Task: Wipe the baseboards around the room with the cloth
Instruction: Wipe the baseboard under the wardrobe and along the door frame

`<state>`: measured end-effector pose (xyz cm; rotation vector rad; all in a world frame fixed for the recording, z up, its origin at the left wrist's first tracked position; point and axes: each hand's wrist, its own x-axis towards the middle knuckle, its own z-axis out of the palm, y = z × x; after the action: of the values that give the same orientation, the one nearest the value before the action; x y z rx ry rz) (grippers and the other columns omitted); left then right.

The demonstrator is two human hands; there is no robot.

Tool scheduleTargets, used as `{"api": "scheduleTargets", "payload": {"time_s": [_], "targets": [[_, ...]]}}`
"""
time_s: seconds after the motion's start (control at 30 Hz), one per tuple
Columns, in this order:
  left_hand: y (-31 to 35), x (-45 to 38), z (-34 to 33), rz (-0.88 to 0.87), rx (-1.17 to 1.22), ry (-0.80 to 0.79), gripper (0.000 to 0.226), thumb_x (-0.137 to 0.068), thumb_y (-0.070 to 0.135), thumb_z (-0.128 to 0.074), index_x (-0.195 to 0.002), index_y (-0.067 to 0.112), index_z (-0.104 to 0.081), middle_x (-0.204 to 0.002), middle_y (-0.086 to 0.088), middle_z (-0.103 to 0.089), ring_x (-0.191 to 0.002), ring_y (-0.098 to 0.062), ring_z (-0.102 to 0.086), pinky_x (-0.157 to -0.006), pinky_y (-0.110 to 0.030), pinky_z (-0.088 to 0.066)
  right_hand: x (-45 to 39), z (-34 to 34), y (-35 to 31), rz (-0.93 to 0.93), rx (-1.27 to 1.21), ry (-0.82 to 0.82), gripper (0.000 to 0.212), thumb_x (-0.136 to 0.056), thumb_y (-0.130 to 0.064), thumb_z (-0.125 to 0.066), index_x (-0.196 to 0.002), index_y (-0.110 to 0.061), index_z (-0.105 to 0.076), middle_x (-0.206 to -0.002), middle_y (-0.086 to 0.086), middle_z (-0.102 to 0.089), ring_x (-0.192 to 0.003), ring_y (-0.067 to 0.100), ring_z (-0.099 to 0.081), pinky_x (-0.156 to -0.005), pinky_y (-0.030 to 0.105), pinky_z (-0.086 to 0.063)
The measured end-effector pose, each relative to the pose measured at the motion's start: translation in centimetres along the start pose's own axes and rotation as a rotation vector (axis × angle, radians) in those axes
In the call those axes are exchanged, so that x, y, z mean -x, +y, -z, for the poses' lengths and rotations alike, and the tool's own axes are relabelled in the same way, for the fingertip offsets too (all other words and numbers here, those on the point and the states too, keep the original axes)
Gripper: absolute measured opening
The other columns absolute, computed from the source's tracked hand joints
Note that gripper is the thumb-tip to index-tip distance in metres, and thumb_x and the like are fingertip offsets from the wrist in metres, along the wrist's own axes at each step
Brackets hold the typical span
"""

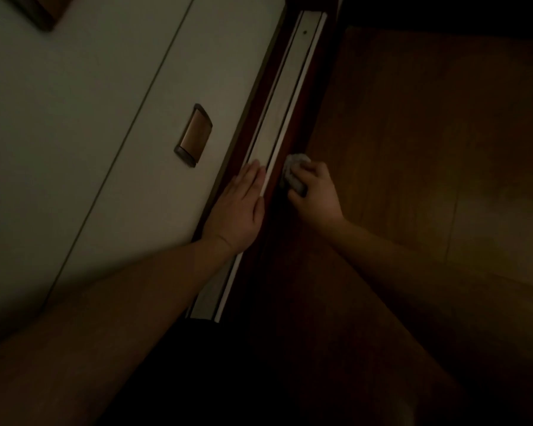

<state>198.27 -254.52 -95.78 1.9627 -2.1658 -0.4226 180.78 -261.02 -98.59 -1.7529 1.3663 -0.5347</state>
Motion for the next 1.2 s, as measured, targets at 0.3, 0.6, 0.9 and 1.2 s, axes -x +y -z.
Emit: {"api": "scheduleTargets", "payload": {"time_s": [0.3,0.6,0.9,1.2], "targets": [[0.1,-0.1,0.2,0.007,-0.024,-0.009,0.056,-0.106,0.028,-0.026,-0.157,0.009,-0.018,-0.165,-0.006,-0.012,-0.152,-0.019,-0.009,-0.123,-0.039,-0.016,7.1,-2.3,-0.5,0.050,-0.007,-0.102,0.053,-0.087,-0.012,-0.069,-0.139,-0.014,-0.055,-0.143,0.012,-0.039,-0.130,0.031,-0.044,-0.112,0.043,-0.038],[0.1,-0.2,0.1,0.011,-0.078,-0.009,0.055,-0.107,0.028,-0.025,-0.158,0.011,-0.013,-0.166,-0.005,-0.009,-0.152,-0.017,-0.006,-0.124,-0.036,-0.012,12.7,-4.6,-1.0,0.111,0.101,-0.234,0.058,-0.088,-0.019,-0.067,-0.143,-0.022,-0.049,-0.148,0.009,-0.032,-0.130,0.031,-0.040,-0.110,0.040,-0.039],[1.0,-0.3,0.4,0.009,-0.175,0.029,0.053,-0.106,0.025,-0.034,-0.155,0.006,-0.026,-0.161,-0.011,-0.025,-0.149,-0.023,-0.022,-0.121,-0.037,-0.018,14.7,-2.3,0.8,0.450,0.312,-0.563,0.052,-0.094,-0.027,-0.061,-0.145,-0.026,-0.048,-0.151,0.008,-0.033,-0.125,0.034,-0.040,-0.103,0.040,-0.035],[2.3,-10.3,1.2,-0.002,-0.176,0.042,0.058,-0.107,0.037,-0.025,-0.157,0.009,-0.013,-0.165,-0.010,-0.008,-0.152,-0.022,-0.003,-0.124,-0.039,-0.006,11.9,4.8,6.5,0.099,0.081,-0.199,0.052,-0.092,-0.020,-0.066,-0.142,-0.019,-0.051,-0.142,0.004,-0.043,-0.131,0.020,-0.044,-0.102,0.016,-0.027]]}}
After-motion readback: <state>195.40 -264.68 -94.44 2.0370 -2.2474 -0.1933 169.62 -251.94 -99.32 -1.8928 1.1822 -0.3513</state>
